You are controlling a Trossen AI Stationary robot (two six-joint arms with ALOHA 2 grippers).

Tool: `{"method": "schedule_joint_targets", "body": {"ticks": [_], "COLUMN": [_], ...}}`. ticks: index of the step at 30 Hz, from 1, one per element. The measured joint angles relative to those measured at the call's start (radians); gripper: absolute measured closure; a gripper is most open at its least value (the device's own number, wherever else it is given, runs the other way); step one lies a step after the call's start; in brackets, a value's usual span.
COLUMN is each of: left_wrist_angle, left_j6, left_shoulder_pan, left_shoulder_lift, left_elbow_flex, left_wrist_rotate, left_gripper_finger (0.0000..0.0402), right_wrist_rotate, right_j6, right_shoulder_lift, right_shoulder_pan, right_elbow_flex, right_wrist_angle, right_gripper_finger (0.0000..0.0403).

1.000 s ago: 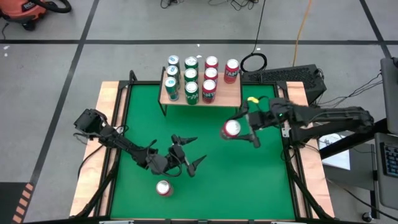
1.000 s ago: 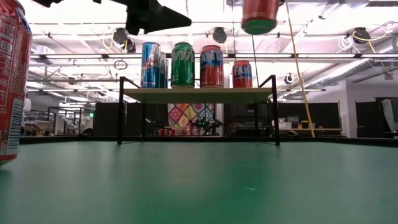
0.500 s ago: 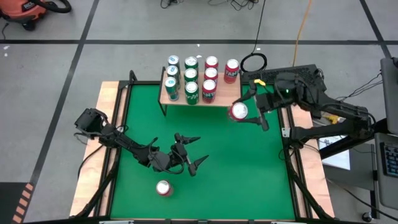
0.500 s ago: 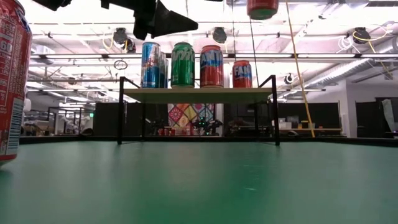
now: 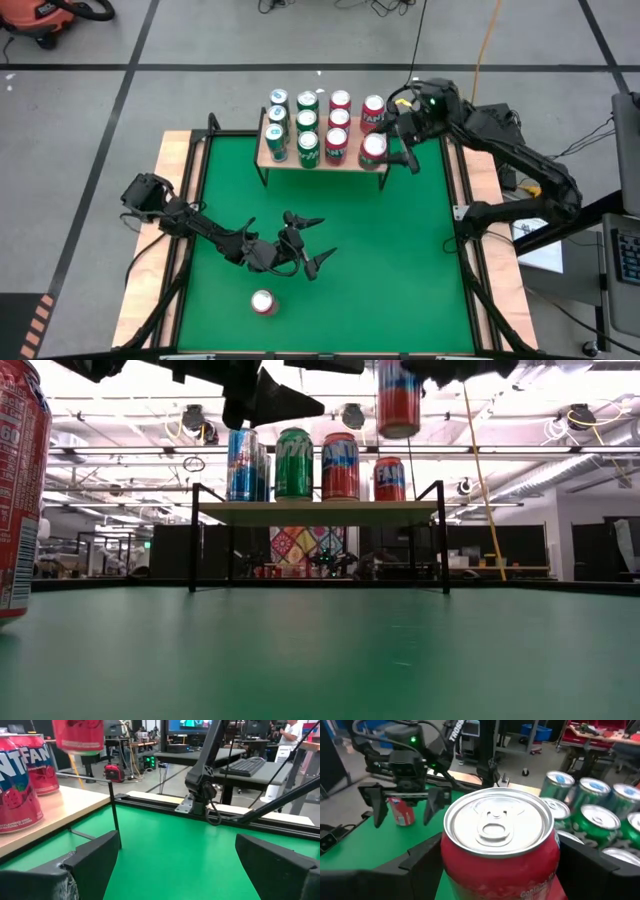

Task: Place canned beverage on shelf
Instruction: Put the orange soda can on the shelf aligned with the other orange soda can

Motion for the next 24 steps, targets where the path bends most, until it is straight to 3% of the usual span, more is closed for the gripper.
{"method": "schedule_joint_targets", "body": {"ticks": [9,24], "left_wrist_angle": [-0.003,-0.024], "left_j6": [-0.002,-0.001], "left_shoulder_pan": [0.0,0.007], "left_shoulder_lift": [0.0,0.0], "left_elbow_flex": [0.0,0.0], "left_wrist_rotate": [0.0,0.0], "left_gripper_finger": [0.0007,0.0007], "right_wrist_rotate": [-0.186,-0.207], "right_j6": [-0.091,-0.232], "right_shoulder_lift": [0.126,0.175], "right_shoulder_pan": [-0.17,-0.221], "right_elbow_flex": [0.0,0.0], "right_wrist_angle": [-0.021,-0.139], "right_gripper_finger": [0.0094,0.0094]}}
